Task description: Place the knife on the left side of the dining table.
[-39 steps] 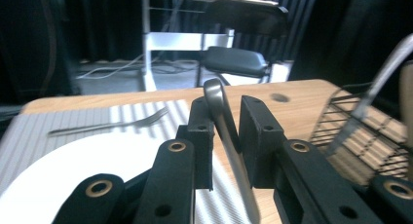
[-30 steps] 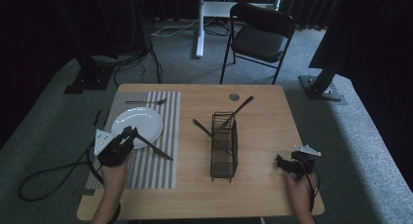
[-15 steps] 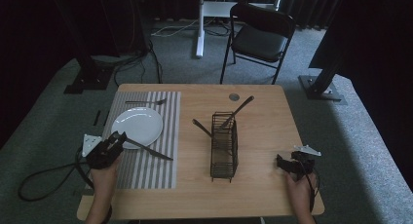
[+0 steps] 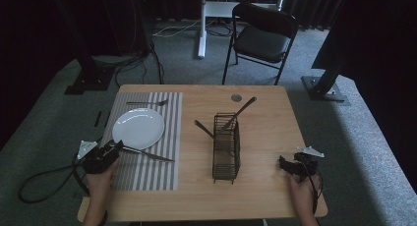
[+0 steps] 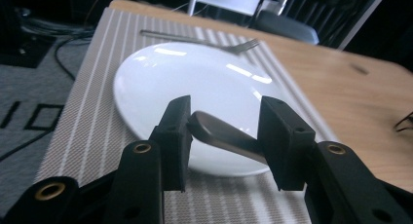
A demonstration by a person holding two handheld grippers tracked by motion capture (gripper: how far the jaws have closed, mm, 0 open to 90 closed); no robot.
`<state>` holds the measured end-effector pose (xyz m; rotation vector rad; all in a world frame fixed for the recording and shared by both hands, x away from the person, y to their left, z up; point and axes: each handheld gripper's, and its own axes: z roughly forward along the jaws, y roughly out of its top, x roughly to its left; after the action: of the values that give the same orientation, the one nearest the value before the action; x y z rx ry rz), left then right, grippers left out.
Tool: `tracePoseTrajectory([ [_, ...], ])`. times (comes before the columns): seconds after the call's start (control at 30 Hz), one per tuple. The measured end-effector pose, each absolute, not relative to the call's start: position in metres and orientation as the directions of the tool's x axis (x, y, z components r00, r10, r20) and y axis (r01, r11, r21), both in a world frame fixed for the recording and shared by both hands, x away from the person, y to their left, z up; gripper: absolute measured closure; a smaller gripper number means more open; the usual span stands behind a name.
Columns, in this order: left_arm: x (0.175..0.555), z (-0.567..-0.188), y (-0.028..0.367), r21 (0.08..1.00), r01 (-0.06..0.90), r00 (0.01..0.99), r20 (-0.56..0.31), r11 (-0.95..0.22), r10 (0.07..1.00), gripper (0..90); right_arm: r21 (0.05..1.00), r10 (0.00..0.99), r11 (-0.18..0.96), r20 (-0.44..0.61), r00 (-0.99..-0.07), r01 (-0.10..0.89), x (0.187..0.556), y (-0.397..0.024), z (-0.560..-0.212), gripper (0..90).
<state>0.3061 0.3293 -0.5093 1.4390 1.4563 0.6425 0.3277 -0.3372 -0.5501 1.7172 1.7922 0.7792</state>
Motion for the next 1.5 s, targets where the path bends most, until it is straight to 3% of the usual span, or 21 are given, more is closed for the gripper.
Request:
tracePoseTrajectory([
  [0.27,0.31,-0.522,0.34,0.841,0.501,0.127,-0.302,0.202,0.945,56.1,0.723,0.999,0.024,0.013,-0.048,0.691,0.328,-0.337,-0.55,12.1],
  [0.53,0.314,-0.535,0.343,0.806,0.561,0.114,-0.298,0.186,0.948,54.0,0.722,0.999,0.024,0.013,-0.048,0.691,0.328,-0.337,-0.55,12.1],
  [0.83,0.315,-0.536,0.343,0.809,0.566,0.115,-0.271,0.161,0.956,51.5,0.723,0.999,0.024,0.013,-0.049,0.691,0.328,-0.337,-0.55,12.1],
  [1.07,0.305,-0.538,0.337,0.807,0.579,0.123,-0.227,0.116,0.966,41.2,0.723,0.999,0.024,0.013,-0.049,0.691,0.328,-0.337,-0.55,12.2],
  [1.5,0.277,-0.537,0.312,0.803,0.591,0.118,-0.188,0.084,0.975,30.9,0.723,0.999,0.024,0.013,-0.049,0.691,0.328,-0.337,-0.55,12.2],
])
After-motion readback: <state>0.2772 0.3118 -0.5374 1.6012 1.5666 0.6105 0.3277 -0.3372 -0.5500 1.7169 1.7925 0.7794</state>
